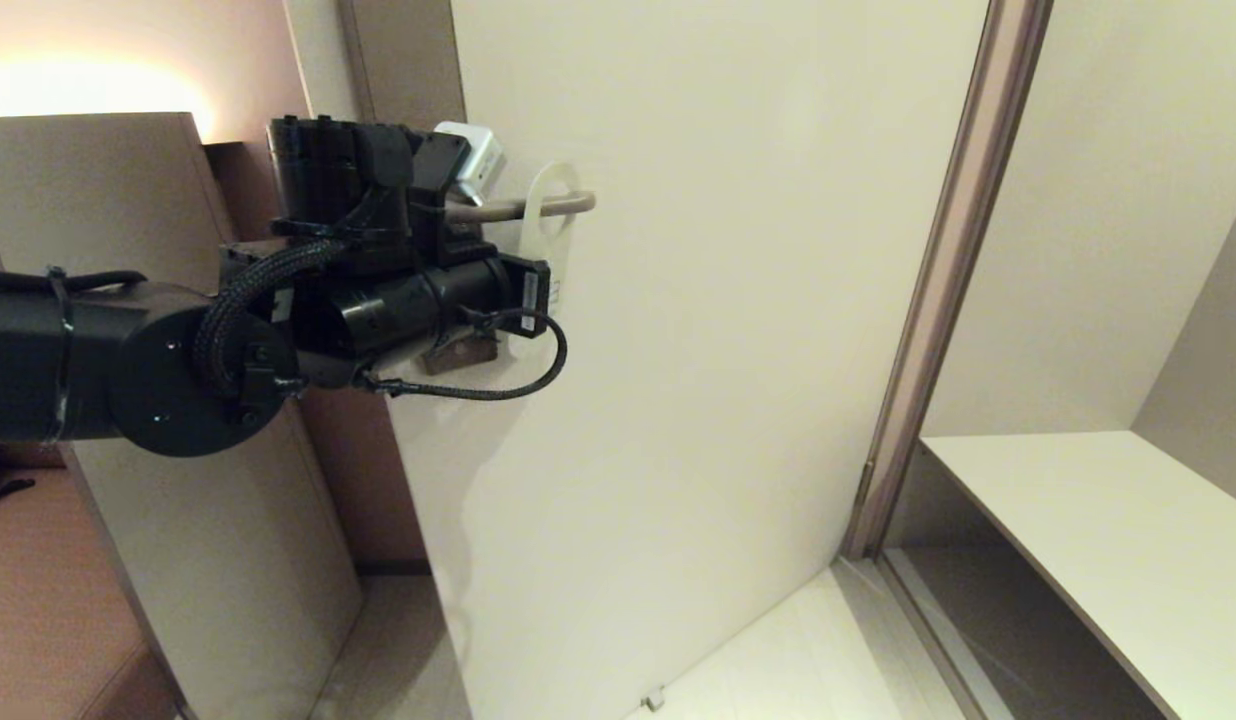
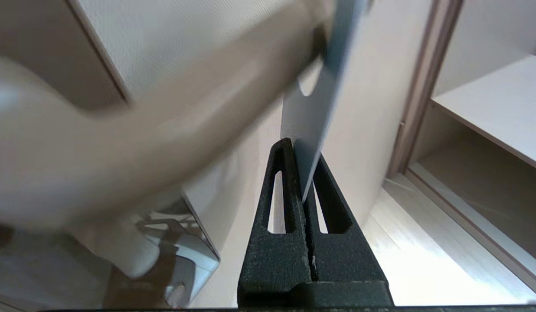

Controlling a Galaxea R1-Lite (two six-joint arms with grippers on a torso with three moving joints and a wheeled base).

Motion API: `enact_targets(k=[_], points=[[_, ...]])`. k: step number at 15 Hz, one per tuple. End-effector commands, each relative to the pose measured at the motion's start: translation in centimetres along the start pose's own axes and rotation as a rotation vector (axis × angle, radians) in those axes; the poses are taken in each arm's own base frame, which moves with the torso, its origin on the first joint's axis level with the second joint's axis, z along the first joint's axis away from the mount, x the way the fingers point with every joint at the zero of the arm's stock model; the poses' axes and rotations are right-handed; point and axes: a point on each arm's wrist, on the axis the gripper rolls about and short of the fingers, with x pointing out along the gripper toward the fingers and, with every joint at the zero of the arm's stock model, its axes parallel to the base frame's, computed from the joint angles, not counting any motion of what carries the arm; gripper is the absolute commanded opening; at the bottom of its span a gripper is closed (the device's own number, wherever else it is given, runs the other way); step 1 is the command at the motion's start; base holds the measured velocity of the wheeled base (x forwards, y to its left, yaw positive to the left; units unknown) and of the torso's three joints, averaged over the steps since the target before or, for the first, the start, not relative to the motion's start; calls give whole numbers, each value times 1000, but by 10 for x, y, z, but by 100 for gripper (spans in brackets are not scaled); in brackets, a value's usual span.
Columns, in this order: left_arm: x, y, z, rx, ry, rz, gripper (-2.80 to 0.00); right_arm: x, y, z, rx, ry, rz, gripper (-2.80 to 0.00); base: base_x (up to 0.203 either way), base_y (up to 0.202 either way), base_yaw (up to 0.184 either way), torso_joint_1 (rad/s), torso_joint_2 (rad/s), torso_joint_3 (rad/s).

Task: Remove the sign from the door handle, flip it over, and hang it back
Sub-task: Take down the sign

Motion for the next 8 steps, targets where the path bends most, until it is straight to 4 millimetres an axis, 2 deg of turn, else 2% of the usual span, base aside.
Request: enact_targets(k=[1, 8], points=[[6, -1, 3, -1, -9, 4, -280, 0, 0, 0, -1, 1, 1, -280, 0, 0, 0, 0, 0, 0], [15, -2, 0, 1, 8, 21, -280, 0, 0, 0, -1, 1, 1, -280, 0, 0, 0, 0, 0, 0]])
